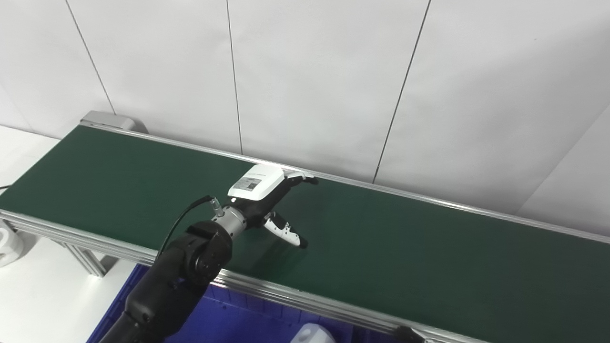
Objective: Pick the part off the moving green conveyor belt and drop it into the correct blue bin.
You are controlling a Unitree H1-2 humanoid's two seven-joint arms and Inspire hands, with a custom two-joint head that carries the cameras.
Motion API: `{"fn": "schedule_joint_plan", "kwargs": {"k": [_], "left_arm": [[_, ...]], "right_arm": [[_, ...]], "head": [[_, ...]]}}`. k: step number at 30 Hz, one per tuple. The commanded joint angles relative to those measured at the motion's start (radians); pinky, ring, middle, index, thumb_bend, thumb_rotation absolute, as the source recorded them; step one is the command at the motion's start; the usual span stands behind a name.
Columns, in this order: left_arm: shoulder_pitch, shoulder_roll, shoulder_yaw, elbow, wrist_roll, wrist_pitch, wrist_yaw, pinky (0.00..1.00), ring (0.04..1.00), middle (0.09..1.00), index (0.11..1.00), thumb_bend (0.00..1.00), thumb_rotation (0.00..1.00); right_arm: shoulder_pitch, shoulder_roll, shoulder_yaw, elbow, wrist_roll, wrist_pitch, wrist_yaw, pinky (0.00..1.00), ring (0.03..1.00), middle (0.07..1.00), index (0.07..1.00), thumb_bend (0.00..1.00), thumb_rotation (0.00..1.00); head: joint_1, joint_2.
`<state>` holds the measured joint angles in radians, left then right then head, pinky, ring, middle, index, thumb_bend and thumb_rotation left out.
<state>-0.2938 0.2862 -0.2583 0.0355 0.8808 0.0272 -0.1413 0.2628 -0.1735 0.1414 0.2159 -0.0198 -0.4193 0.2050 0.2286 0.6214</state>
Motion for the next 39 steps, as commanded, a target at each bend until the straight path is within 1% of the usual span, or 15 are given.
{"fn": "schedule_joint_plan", "kwargs": {"k": [1, 5, 10, 15, 19, 23, 28, 31, 35, 37, 39], "left_arm": [[-0.02, -0.015, -0.002, -0.002, 0.057, 0.031, 0.084, 0.66, 0.827, 0.847, 0.799, 0.89, 0.24], [-0.003, -0.047, -0.013, 0.08, 0.132, 0.088, 0.198, 0.69, 0.846, 0.866, 0.792, 0.88, 0.23], [-0.015, -0.059, -0.026, 0.17, 0.148, 0.12, 0.282, 0.69, 0.847, 0.878, 0.789, 0.88, 0.22], [-0.04, -0.055, -0.04, 0.231, 0.13, 0.121, 0.319, 0.71, 0.856, 0.889, 0.791, 0.87, 0.21], [-0.065, -0.054, -0.054, 0.268, 0.125, 0.127, 0.32, 0.71, 0.856, 0.893, 0.79, 0.88, 0.22], [-0.086, -0.059, -0.076, 0.314, 0.123, 0.132, 0.328, 0.69, 0.848, 0.881, 0.791, 0.89, 0.23], [-0.102, -0.077, -0.099, 0.372, 0.137, 0.16, 0.387, 0.66, 0.832, 0.877, 0.788, 0.91, 0.24], [-0.114, -0.089, -0.109, 0.409, 0.131, 0.172, 0.424, 0.66, 0.833, 0.889, 0.803, 0.89, 0.21], [-0.139, -0.093, -0.126, 0.463, 0.109, 0.16, 0.443, 0.67, 0.833, 0.885, 0.806, 0.85, 0.19], [-0.153, -0.096, -0.133, 0.491, 0.102, 0.151, 0.448, 0.68, 0.825, 0.862, 0.794, 0.84, 0.15], [-0.174, -0.097, -0.145, 0.533, 0.092, 0.131, 0.469, 0.66, 0.785, 0.807, 0.77, 0.82, 0.11]], "right_arm": [[-0.008, -0.005, 0.001, -0.008, 0.01, -0.051, 0.004, 0.7, 0.753, 0.805, 0.793, 0.89, 1.0], [-0.011, -0.006, 0.004, -0.003, 0.007, -0.051, 0.002, 0.69, 0.747, 0.801, 0.787, 0.9, 1.0], [-0.014, -0.006, 0.006, 0.01, 0.001, -0.051, -0.006, 0.68, 0.74, 0.795, 0.783, 0.9, 1.0], [-0.019, -0.005, 0.01, 0.02, -0.003, -0.051, -0.01, 0.67, 0.734, 0.786, 0.777, 0.9, 1.0], [-0.022, -0.008, 0.016, 0.024, 0.0, -0.051, -0.005, 0.67, 0.732, 0.783, 0.775, 0.9, 1.0], [-0.022, -0.006, 0.017, 0.028, 0.007, -0.051, 0.0, 0.67, 0.729, 0.775, 0.774, 0.92, 1.0], [-0.024, -0.005, 0.02, 0.032, 0.008, -0.051, 0.004, 0.66, 0.728, 0.77, 0.773, 0.93, 1.0], [-0.025, -0.006, 0.021, 0.037, 0.011, -0.051, 0.01, 0.66, 0.728, 0.767, 0.772, 0.95, 1.0], [-0.026, -0.004, 0.023, 0.039, 0.011, -0.051, 0.012, 0.66, 0.727, 0.765, 0.77, 0.96, 1.0], [-0.025, -0.005, 0.025, 0.036, 0.01, -0.051, 0.011, 0.66, 0.723, 0.763, 0.768, 0.96, 1.0], [-0.024, -0.007, 0.025, 0.034, 0.012, -0.051, 0.014, 0.66, 0.726, 0.763, 0.768, 0.96, 1.0]], "head": [[-0.003, -0.005], [-0.003, -0.013], [-0.006, -0.032], [-0.013, -0.039], [-0.02, -0.041], [-0.024, -0.043], [-0.032, -0.052], [-0.034, -0.053], [-0.041, -0.055], [-0.042, -0.052], [-0.042, -0.052]]}}
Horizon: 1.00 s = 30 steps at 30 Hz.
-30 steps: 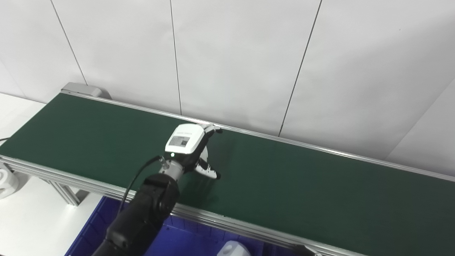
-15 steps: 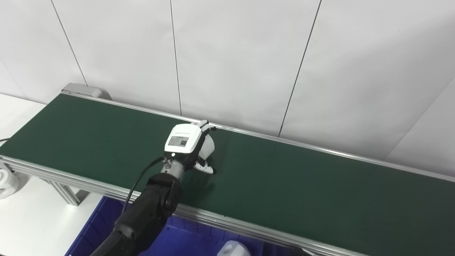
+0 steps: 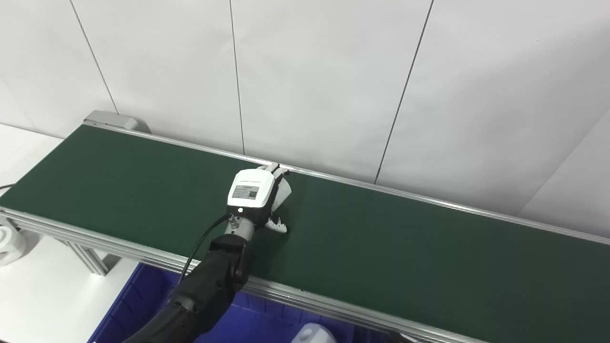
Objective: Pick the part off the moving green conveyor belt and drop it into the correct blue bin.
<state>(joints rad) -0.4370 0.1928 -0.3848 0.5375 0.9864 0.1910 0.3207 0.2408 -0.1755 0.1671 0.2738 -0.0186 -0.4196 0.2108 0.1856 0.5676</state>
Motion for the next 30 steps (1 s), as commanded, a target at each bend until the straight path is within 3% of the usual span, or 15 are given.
{"fn": "schedule_joint_plan", "kwargs": {"k": [1, 2, 3, 5, 6, 8, 23, 28, 30], "left_arm": [[-0.04, -0.004, -0.023, 0.05, -0.018, -0.042, 0.018, 0.66, 0.772, 0.795, 0.763, 0.82, 0.11], [-0.053, -0.005, -0.029, 0.074, -0.025, -0.065, 0.036, 0.64, 0.747, 0.77, 0.748, 0.81, 0.09], [-0.062, -0.005, -0.034, 0.091, -0.032, -0.082, 0.05, 0.51, 0.592, 0.606, 0.688, 0.65, 0.04], [-0.079, -0.004, -0.044, 0.121, -0.049, -0.121, 0.08, 0.41, 0.469, 0.488, 0.606, 0.56, 0.01], [-0.085, -0.004, -0.046, 0.131, -0.058, -0.139, 0.092, 0.34, 0.385, 0.482, 0.539, 0.53, 0.0], [-0.095, -0.006, -0.048, 0.147, -0.078, -0.174, 0.118, 0.27, 0.312, 0.477, 0.501, 0.52, 0.0], [-0.089, -0.001, -0.069, 0.076, -0.097, -0.157, 0.093, 0.27, 0.329, 0.481, 0.493, 0.52, 0.0], [-0.069, 0.011, -0.066, -0.021, -0.099, -0.154, 0.064, 0.29, 0.348, 0.429, 0.541, 0.51, 0.0], [-0.056, 0.017, -0.061, -0.09, -0.101, -0.145, 0.027, 0.3, 0.359, 0.462, 0.515, 0.52, 0.0]], "right_arm": [[-0.002, -0.005, -0.001, -0.024, 0.013, -0.05, 0.01, 0.66, 0.725, 0.763, 0.768, 0.96, 1.0], [-0.001, -0.006, 0.0, -0.024, 0.013, -0.05, 0.011, 0.66, 0.725, 0.763, 0.768, 0.96, 1.0], [-0.001, -0.006, 0.0, -0.024, 0.013, -0.05, 0.012, 0.66, 0.725, 0.763, 0.767, 0.96, 1.0], [0.0, -0.006, 0.001, -0.025, 0.012, -0.05, 0.014, 0.66, 0.725, 0.762, 0.767, 0.96, 1.0], [0.001, -0.006, 0.002, -0.026, 0.013, -0.05, 0.015, 0.66, 0.727, 0.763, 0.767, 0.96, 1.0], [0.003, -0.005, 0.002, -0.029, 0.014, -0.05, 0.018, 0.66, 0.729, 0.765, 0.767, 0.96, 1.0], [0.006, -0.009, 0.003, -0.038, 0.017, -0.05, 0.03, 0.66, 0.736, 0.773, 0.761, 0.96, 1.0], [0.006, -0.008, 0.004, -0.042, 0.014, -0.05, 0.028, 0.66, 0.734, 0.772, 0.758, 0.95, 1.0], [0.008, -0.009, 0.006, -0.05, 0.009, -0.05, 0.025, 0.66, 0.733, 0.772, 0.757, 0.95, 1.0]], "head": [[0.001, 0.002], [0.003, 0.003], [0.003, 0.003], [0.003, 0.003], [0.001, 0.004], [0.0, 0.006], [0.002, 0.013], [0.004, 0.022], [0.005, 0.028]]}}
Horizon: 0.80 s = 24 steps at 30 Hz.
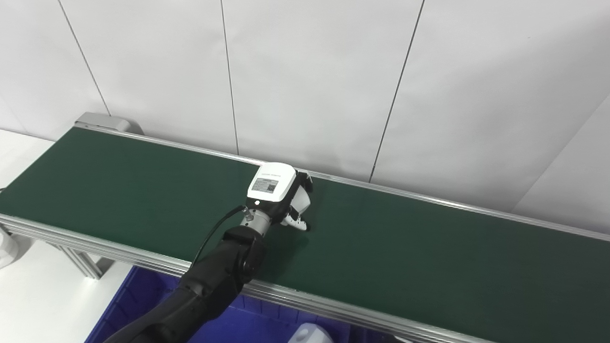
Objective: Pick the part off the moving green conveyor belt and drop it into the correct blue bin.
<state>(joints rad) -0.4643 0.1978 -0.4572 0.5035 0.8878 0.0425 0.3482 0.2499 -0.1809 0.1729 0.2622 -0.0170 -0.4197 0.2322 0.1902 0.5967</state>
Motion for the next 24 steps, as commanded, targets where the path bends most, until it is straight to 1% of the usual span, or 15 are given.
{"fn": "schedule_joint_plan", "kwargs": {"k": [1, 3, 5, 6, 7, 10, 12, 13, 15, 16, 17, 18, 21, 22, 24], "left_arm": [[-0.018, 0.016, 0.016, -0.108, -0.007, 0.006, -0.024, 0.29, 0.358, 0.473, 0.505, 0.52, 0.0], [0.008, 0.024, 0.025, -0.232, -0.013, 0.02, -0.083, 0.3, 0.357, 0.48, 0.497, 0.52, 0.0], [0.038, 0.035, 0.034, -0.379, -0.013, 0.034, -0.154, 0.29, 0.362, 0.483, 0.495, 0.52, 0.0], [0.053, 0.038, 0.04, -0.446, -0.015, 0.041, -0.189, 0.3, 0.367, 0.476, 0.504, 0.52, 0.0], [0.067, 0.039, 0.045, -0.512, -0.018, 0.052, -0.226, 0.3, 0.374, 0.461, 0.523, 0.52, 0.0], [0.121, 0.033, 0.059, -0.693, -0.009, 0.087, -0.317, 0.31, 0.386, 0.447, 0.539, 0.51, 0.0], [0.17, 0.029, 0.062, -0.797, 0.002, 0.101, -0.364, 0.3, 0.382, 0.444, 0.542, 0.51, 0.0], [0.199, 0.029, 0.062, -0.837, 0.006, 0.101, -0.378, 0.3, 0.378, 0.442, 0.543, 0.51, 0.0], [0.26, 0.028, 0.06, -0.905, 0.016, 0.099, -0.406, 0.31, 0.388, 0.445, 0.543, 0.51, 0.0], [0.286, 0.025, 0.06, -0.935, 0.021, 0.102, -0.426, 0.32, 0.395, 0.469, 0.514, 0.52, 0.0], [0.312, 0.022, 0.061, -0.961, 0.026, 0.105, -0.444, 0.33, 0.397, 0.477, 0.505, 0.52, 0.0], [0.336, 0.017, 0.061, -0.988, 0.033, 0.112, -0.468, 0.33, 0.402, 0.483, 0.498, 0.52, 0.0], [0.415, 0.005, 0.063, -1.048, 0.052, 0.124, -0.524, 0.34, 0.406, 0.485, 0.495, 0.52, 0.0], [0.451, -0.002, 0.061, -1.073, 0.06, 0.131, -0.542, 0.34, 0.406, 0.486, 0.495, 0.52, 0.0], [0.522, -0.018, 0.053, -1.113, 0.079, 0.134, -0.567, 0.35, 0.413, 0.486, 0.495, 0.52, 0.0]], "right_arm": [[0.0, -0.004, 0.001, -0.043, 0.007, -0.05, 0.003, 0.66, 0.733, 0.772, 0.757, 0.95, 1.0], [0.002, -0.004, 0.002, -0.049, 0.009, -0.05, 0.005, 0.66, 0.731, 0.773, 0.758, 0.93, 1.0], [0.006, -0.006, 0.002, -0.063, 0.016, -0.05, 0.01, 0.66, 0.736, 0.778, 0.761, 0.92, 1.0], [0.007, -0.007, 0.002, -0.068, 0.017, -0.05, 0.012, 0.67, 0.743, 0.783, 0.763, 0.92, 1.0], [0.009, -0.009, 0.001, -0.077, 0.017, -0.05, 0.013, 0.68, 0.746, 0.785, 0.766, 0.92, 1.0], [0.011, -0.014, 0.0, -0.097, 0.018, -0.05, 0.016, 0.7, 0.759, 0.792, 0.779, 0.93, 1.0], [0.014, -0.018, -0.001, -0.111, 0.025, -0.05, 0.022, 0.7, 0.762, 0.793, 0.781, 0.92, 1.0], [0.015, -0.019, -0.002, -0.116, 0.029, -0.049, 0.025, 0.7, 0.762, 0.794, 0.781, 0.92, 1.0], [0.017, -0.024, -0.005, -0.135, 0.033, -0.049, 0.028, 0.7, 0.761, 0.794, 0.781, 0.92, 1.0], [0.019, -0.028, -0.007, -0.147, 0.033, -0.047, 0.027, 0.7, 0.759, 0.791, 0.781, 0.92, 1.0], [0.021, -0.031, -0.009, -0.157, 0.032, -0.045, 0.026, 0.71, 0.759, 0.791, 0.781, 0.92, 1.0], [0.023, -0.035, -0.011, -0.17, 0.032, -0.038, 0.026, 0.7, 0.759, 0.792, 0.783, 0.93, 1.0], [0.023, -0.046, -0.017, -0.196, 0.043, -0.02, 0.029, 0.7, 0.754, 0.788, 0.783, 0.93, 1.0], [0.021, -0.054, -0.019, -0.205, 0.056, -0.014, 0.037, 0.7, 0.753, 0.786, 0.783, 0.93, 1.0], [0.015, -0.068, -0.026, -0.219, 0.072, -0.004, 0.045, 0.7, 0.754, 0.789, 0.785, 0.92, 1.0]], "head": [[0.005, 0.01], [0.009, 0.019], [0.022, 0.056], [0.022, 0.056], [0.031, 0.082], [0.035, 0.091], [0.048, 0.113], [0.048, 0.113], [0.07, 0.135], [0.086, 0.154], [0.086, 0.154], [0.099, 0.177], [0.116, 0.199], [0.141, 0.226], [0.162, 0.25]]}}
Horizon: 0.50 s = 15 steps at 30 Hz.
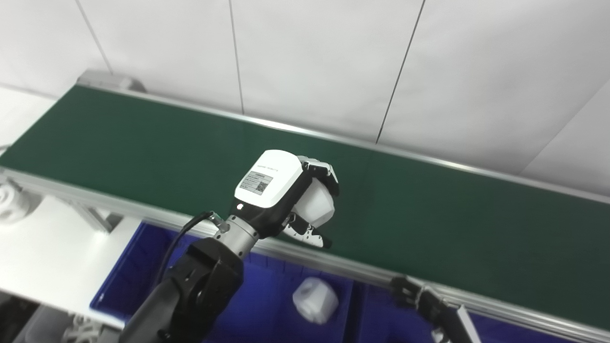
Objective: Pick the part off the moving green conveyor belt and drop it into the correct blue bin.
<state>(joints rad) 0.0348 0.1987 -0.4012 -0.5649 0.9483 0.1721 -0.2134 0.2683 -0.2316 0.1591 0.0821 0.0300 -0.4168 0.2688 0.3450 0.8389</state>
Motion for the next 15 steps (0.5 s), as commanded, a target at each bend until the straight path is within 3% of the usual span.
{"fn": "schedule_joint_plan", "kwargs": {"k": [1, 5, 8, 15], "left_arm": [[0.058, -0.028, -0.009, -0.062, 0.031, 0.002, -0.014, 0.35, 0.415, 0.487, 0.495, 0.52, 0.0], [0.189, -0.065, -0.026, -0.111, 0.066, -0.017, -0.029, 0.36, 0.43, 0.459, 0.541, 0.52, 0.0], [0.256, -0.086, -0.023, -0.101, 0.075, -0.04, -0.004, 0.36, 0.415, 0.449, 0.547, 0.51, 0.0], [0.305, -0.086, 0.0, 0.062, 0.063, -0.135, 0.165, 0.29, 0.364, 0.434, 0.542, 0.51, 0.0]], "right_arm": [[-0.007, -0.024, -0.016, -0.046, 0.032, 0.002, 0.013, 0.7, 0.751, 0.787, 0.784, 0.92, 1.0], [-0.022, -0.046, -0.028, -0.074, 0.074, 0.04, 0.035, 0.67, 0.739, 0.773, 0.775, 0.95, 1.0], [-0.033, -0.055, -0.036, -0.071, 0.11, 0.044, 0.053, 0.67, 0.733, 0.767, 0.768, 0.95, 0.99], [-0.044, -0.071, -0.047, -0.055, 0.142, 0.043, 0.085, 0.67, 0.722, 0.758, 0.763, 0.94, 0.99]], "head": [[0.021, 0.022], [0.058, 0.053], [0.077, 0.063], [0.099, 0.069]]}}
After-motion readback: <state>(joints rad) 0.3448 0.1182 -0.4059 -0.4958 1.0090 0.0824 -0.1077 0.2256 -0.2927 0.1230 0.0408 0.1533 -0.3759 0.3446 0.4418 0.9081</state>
